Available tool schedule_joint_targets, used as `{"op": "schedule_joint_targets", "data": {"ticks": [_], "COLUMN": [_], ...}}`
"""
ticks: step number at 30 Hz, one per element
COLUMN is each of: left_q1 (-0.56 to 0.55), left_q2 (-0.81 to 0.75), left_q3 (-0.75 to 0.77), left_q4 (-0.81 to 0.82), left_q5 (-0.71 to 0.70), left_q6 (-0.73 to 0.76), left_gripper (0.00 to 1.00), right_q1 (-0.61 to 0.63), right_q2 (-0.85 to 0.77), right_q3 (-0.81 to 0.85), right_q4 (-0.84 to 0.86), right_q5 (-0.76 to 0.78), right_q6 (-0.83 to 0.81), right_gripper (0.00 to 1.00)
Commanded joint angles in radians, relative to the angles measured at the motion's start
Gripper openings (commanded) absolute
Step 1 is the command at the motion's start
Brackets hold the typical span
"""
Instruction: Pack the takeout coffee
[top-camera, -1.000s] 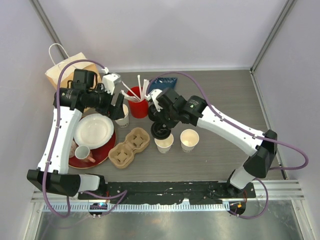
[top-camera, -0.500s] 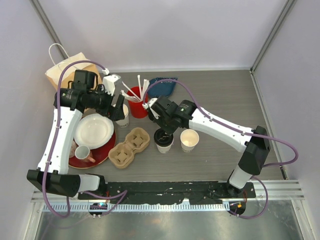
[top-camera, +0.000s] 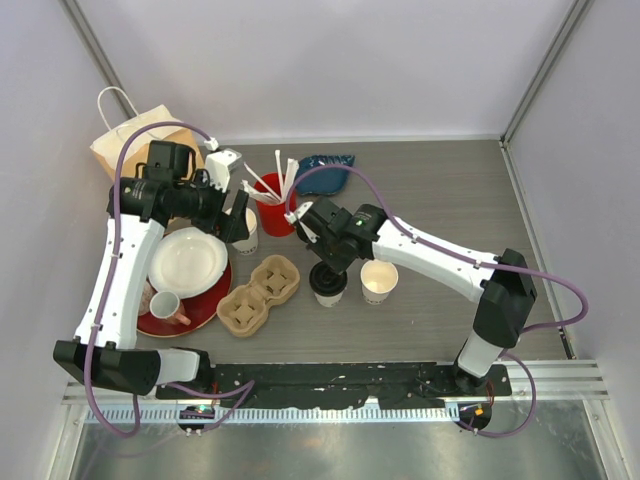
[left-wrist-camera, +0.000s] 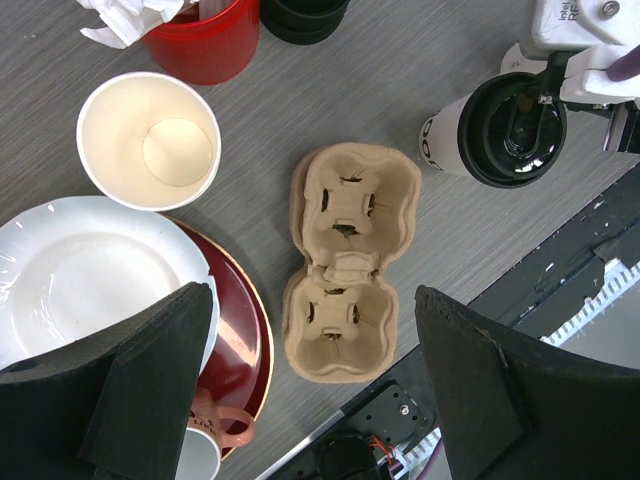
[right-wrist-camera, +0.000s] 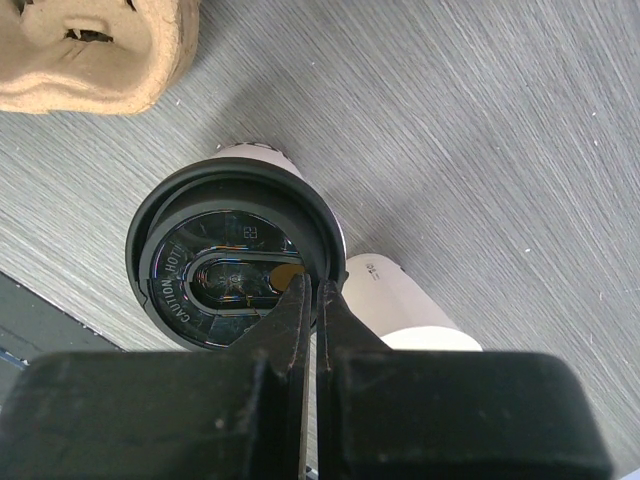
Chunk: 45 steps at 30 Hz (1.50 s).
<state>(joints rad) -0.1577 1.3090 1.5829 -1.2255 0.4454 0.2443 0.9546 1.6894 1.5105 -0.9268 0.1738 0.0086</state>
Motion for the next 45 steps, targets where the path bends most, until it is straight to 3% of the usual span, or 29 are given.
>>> {"op": "schedule_joint_targets", "data": {"ticks": [1,30,45], "left_q1": [-0.005,-0.06,-0.134], "left_q2": [-0.03,-0.039,-0.027], "left_q3": [-0.001,-0.017,-0.026], "left_q4": [-0.002,-0.011,-0.012], "left_q5": [0.003,0.004,-0.005], "left_q6": [0.015,-0.003,-0.02], "left_gripper": [0.86,0.84,0.83], "right_q1": [0.001,-0.011,-0.011], "right_q2": [-0.005,-0.092,-0.142], "right_q3": [-0.015,-0.133,-0.076], "right_q4": [0.042,0.132,0.134], "right_q5": [0.001,-0.039,-0.059], "right_q6": [-0.004,0.028,0.03], "right_gripper": [0.01,0.02,0.37]}}
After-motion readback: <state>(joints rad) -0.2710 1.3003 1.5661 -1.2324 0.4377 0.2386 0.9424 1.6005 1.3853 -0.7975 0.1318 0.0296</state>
